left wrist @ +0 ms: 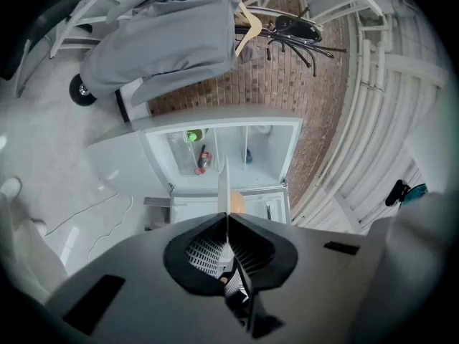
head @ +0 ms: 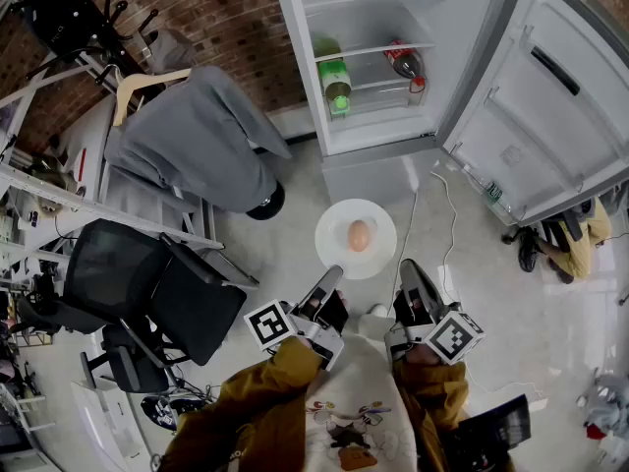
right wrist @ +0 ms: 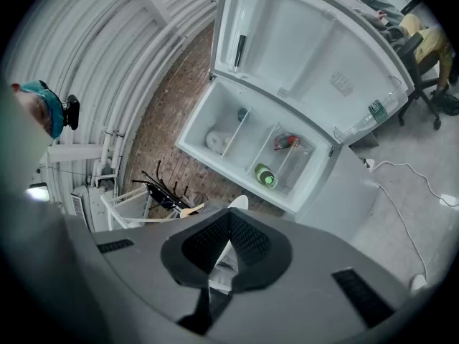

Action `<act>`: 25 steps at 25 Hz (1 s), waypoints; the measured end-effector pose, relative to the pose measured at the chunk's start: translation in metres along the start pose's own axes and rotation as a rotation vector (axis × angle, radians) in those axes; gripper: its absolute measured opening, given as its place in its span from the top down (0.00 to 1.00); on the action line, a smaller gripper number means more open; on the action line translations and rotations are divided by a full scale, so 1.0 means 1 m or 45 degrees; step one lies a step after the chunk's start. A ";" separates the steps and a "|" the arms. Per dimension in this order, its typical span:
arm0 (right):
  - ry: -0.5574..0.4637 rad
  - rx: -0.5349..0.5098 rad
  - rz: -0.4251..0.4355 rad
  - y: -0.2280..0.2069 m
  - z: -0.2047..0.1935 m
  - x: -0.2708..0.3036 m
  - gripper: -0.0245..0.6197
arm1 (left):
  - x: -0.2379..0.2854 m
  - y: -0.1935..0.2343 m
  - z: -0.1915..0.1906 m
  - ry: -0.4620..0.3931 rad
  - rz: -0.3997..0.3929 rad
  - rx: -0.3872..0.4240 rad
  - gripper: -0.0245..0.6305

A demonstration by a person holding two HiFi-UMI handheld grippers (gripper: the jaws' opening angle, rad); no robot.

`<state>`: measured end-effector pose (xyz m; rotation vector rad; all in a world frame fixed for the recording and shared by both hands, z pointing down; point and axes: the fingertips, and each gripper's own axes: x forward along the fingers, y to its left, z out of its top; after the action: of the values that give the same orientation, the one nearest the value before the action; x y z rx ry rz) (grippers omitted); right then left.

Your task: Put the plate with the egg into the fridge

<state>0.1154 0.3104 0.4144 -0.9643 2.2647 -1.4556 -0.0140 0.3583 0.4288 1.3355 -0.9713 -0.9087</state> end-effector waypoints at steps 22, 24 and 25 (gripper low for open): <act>0.082 0.092 0.094 0.002 -0.011 -0.003 0.95 | 0.008 0.005 -0.017 0.017 0.020 -0.023 0.95; 0.086 0.068 0.097 0.000 -0.007 -0.008 0.95 | 0.012 0.005 -0.025 0.018 0.022 -0.024 0.95; 0.082 0.061 0.098 -0.002 -0.003 -0.011 0.95 | 0.015 0.004 -0.028 0.017 0.024 -0.023 0.95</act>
<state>0.1226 0.3192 0.4159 -0.8187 2.2743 -1.5211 0.0174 0.3547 0.4340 1.3137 -0.9621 -0.8909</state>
